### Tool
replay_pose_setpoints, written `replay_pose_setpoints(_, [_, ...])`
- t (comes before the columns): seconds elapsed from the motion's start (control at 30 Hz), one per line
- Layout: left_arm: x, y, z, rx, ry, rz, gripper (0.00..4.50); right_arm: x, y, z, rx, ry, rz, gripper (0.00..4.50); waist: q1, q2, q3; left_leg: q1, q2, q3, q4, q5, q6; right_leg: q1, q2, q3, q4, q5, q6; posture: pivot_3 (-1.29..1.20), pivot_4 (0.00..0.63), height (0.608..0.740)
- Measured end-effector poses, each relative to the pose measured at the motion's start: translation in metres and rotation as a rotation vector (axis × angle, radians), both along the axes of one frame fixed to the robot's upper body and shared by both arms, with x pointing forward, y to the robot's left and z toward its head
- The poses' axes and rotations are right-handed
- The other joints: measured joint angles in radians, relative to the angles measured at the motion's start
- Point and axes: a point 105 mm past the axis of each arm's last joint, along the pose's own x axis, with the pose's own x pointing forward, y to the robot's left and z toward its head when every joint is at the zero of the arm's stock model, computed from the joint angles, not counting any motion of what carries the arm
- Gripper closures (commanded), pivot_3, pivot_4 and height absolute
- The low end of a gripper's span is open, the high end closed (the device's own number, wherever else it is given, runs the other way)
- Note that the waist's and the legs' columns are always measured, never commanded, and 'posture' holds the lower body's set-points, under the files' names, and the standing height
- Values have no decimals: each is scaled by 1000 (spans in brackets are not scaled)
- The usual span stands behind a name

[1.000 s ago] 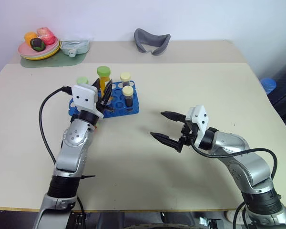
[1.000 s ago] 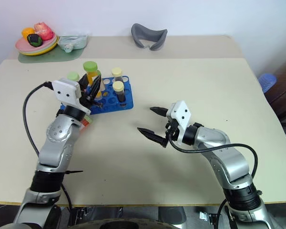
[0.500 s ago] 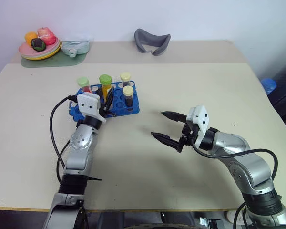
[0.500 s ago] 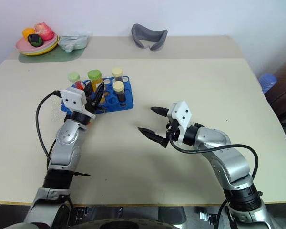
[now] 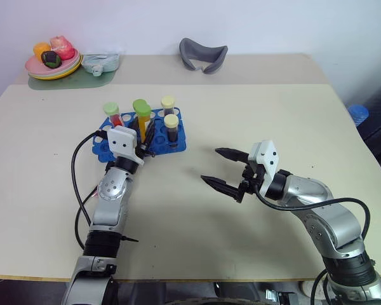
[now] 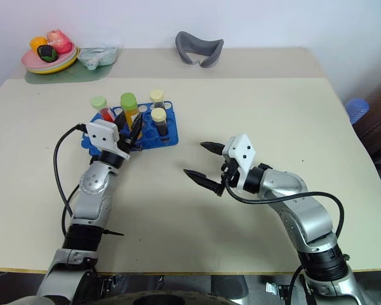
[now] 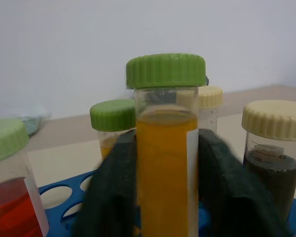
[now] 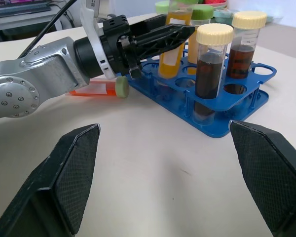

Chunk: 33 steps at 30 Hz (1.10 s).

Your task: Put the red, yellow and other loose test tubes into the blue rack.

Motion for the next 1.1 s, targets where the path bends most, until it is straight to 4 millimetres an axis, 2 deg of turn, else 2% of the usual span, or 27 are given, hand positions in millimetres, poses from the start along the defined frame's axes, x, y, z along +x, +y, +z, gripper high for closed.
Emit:
replay_pose_setpoints(0.1, [-2, 3, 0, 6, -3, 18, 24, 0, 0, 0, 0, 0, 0, 196, -3, 0, 0, 0, 0, 0, 0, 0, 0, 0, 0, 0, 0, 0, 0, 0, 150, 740])
replay_pose_setpoints(0.33, [-29, 42, 38, 42, -66, 76, 24, 0, 0, 0, 0, -1, 1, 196, -5, 0, 0, 0, 0, 0, 0, 0, 0, 0, 0, 0, 1, 0, 0, 0, 150, 740])
replay_pose_setpoints(0.5, [-52, 67, 68, 117, 45, 4, 24, -1, 0, 0, -4, 2, 7, 196, -5, 0, 0, 1, 1, 0, 0, 0, 0, 0, 0, 0, 1, 0, 0, 0, 150, 740])
replay_pose_setpoints(0.57, [-60, 79, 70, 148, 148, -20, 24, -2, 0, 0, -6, 5, 21, 196, -6, 0, 0, 1, 1, 0, -1, 0, 0, 0, 1, 0, 1, 0, 0, 0, 150, 740])
replay_pose_setpoints(0.7, [-78, 97, 56, 258, 424, -32, 24, -3, 2, 0, -7, 6, 48, 196, -7, 0, 1, 1, 1, 0, -1, 0, 1, 0, 1, 0, 1, 0, 0, 0, 150, 740])
replay_pose_setpoints(0.87, [-99, 89, 24, 511, 805, -71, 24, -4, 7, 1, -12, 6, 85, 196, -2, -1, 2, 1, 1, 0, -1, 0, 0, 0, 0, 0, 0, 0, 0, 0, 150, 740])
replay_pose_setpoints(0.97, [-92, 90, 16, 544, 991, -12, 24, -4, 10, 0, -15, 10, 102, 196, -4, -1, 2, 1, 1, -1, -1, 0, 1, 0, 1, -1, 1, 0, 0, 0, 150, 740])
replay_pose_setpoints(1.1, [-81, 86, 8, 573, 1132, 16, 24, -5, 11, -2, -17, 18, 109, 196, -9, -1, 2, 0, 1, 0, -2, 0, 1, -2, 1, 0, 1, 0, 0, 0, 150, 740])
